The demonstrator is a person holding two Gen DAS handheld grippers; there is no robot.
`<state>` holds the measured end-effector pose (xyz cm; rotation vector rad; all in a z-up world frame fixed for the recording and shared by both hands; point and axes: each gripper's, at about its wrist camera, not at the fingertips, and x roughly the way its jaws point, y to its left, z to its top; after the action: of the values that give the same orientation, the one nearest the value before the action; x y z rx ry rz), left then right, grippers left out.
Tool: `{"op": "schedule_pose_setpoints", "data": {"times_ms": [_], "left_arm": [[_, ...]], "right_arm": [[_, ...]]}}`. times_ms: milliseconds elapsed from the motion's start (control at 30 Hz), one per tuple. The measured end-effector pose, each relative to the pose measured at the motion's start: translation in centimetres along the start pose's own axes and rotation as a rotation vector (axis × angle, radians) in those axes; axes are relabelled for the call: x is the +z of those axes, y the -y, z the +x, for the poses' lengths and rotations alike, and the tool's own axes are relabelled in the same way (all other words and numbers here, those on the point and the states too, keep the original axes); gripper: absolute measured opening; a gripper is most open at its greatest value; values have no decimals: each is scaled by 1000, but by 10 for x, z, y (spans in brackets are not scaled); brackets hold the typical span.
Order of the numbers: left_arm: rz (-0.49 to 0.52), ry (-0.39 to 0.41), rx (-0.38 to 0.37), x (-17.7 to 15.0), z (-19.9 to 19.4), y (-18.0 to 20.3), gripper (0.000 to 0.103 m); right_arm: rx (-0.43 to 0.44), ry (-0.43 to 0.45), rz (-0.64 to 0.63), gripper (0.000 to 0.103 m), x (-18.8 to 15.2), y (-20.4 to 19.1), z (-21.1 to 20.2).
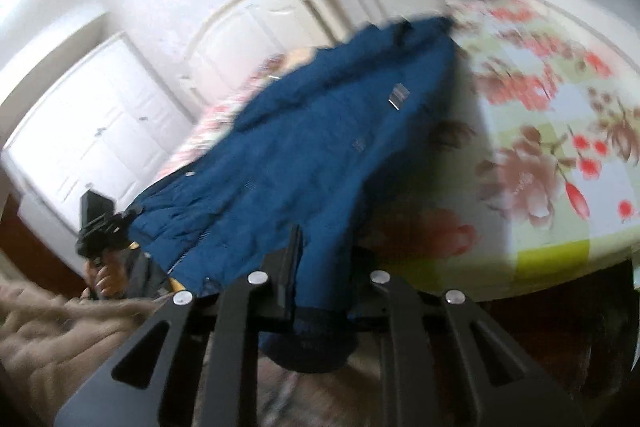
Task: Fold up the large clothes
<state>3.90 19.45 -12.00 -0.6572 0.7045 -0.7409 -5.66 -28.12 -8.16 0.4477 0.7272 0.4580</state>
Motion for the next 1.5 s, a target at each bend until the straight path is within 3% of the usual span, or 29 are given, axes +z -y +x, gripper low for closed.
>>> {"op": "schedule_pose_setpoints", "data": {"times_ms": [133,200,300,433,500,533,567,633,700,733,833,933,1000,1100,1200,1500], "left_arm": [[19,73,-100,-9,-41,28,15],[20,98,-147,-1,-51,36,16],[-14,108,-178,42,-41,40,18],[-127,75,-158,136,18,27,27],[-218,52,-137,181,51,6,52],[-272,69,-138,205,69,-11,87],[-345,97,-99,222,82,-31,96],[-479,90,-22,240,97,-65,98],[-567,120,-42,247,99,-93,98],[-546,143,-20,250,95,-98,98],[-402,169,160,252,80,-105,98],[-289,94,299,243,83,-111,98],[-223,21,314,237,95,-115,98],[-93,-65,300,237,113,-106,98],[55,-115,296,240,137,-90,98],[151,-201,334,253,179,-94,98]], "right_arm": [[47,58,-89,16,-3,-37,-50],[71,124,-124,16,11,-51,-71],[86,184,-126,17,60,-63,-69],[12,177,-77,17,158,-62,-12],[-41,162,3,19,206,-29,29],[-44,139,83,21,229,-3,54],[-43,117,133,29,243,16,75],[-81,95,231,40,262,51,108],[-107,119,299,55,263,80,127],[-125,133,283,57,259,86,130],[-255,127,182,60,245,100,134],[-320,163,182,64,241,127,124],[-339,158,179,70,245,143,121],[-293,47,126,78,251,151,145],[-289,-53,50,78,253,146,176],[-210,-112,38,79,261,156,212]]}}
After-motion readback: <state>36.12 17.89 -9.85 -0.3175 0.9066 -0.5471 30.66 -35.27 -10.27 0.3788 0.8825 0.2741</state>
